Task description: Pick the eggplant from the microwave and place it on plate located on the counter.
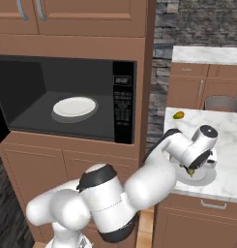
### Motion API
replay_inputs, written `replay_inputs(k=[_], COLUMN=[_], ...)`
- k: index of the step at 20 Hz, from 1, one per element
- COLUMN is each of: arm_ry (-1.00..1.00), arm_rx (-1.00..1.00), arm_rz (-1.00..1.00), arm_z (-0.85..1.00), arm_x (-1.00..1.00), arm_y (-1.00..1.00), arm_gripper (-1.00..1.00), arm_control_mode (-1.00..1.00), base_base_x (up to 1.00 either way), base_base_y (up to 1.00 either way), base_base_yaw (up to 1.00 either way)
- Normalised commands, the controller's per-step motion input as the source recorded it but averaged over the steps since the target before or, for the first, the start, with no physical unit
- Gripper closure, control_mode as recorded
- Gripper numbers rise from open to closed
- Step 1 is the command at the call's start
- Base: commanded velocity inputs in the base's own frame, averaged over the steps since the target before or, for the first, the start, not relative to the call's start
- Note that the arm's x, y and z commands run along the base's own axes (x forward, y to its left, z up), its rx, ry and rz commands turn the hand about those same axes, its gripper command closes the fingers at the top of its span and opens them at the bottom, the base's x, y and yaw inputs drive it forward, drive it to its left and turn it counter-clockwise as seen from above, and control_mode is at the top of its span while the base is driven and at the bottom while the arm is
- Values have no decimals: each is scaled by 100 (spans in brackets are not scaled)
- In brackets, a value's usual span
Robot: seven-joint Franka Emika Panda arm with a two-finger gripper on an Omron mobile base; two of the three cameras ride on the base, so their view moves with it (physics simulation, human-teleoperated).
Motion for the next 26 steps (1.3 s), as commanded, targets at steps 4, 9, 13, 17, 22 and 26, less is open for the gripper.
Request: replay_inputs(k=[4,9,13,17,22,26], arm_ry=[0,0,0,0,0,0], arm_rx=[0,0,0,0,0,0], arm_rz=[0,0,0,0,0,0], arm_z=[-16,-31,-26,-15,-1,0], arm_x=[13,7,8,17,17,1], arm_y=[0,0,0,0,0,0], arm_gripper=[100,100,100,100,-100,-100], arm_control_mode=[-100,-100,-100,-100,-100,-100], base_base_x=[0,0,0,0,0,0], base_base_y=[0,0,0,0,0,0], base_base_yaw=[0,0,0,0,0,0])
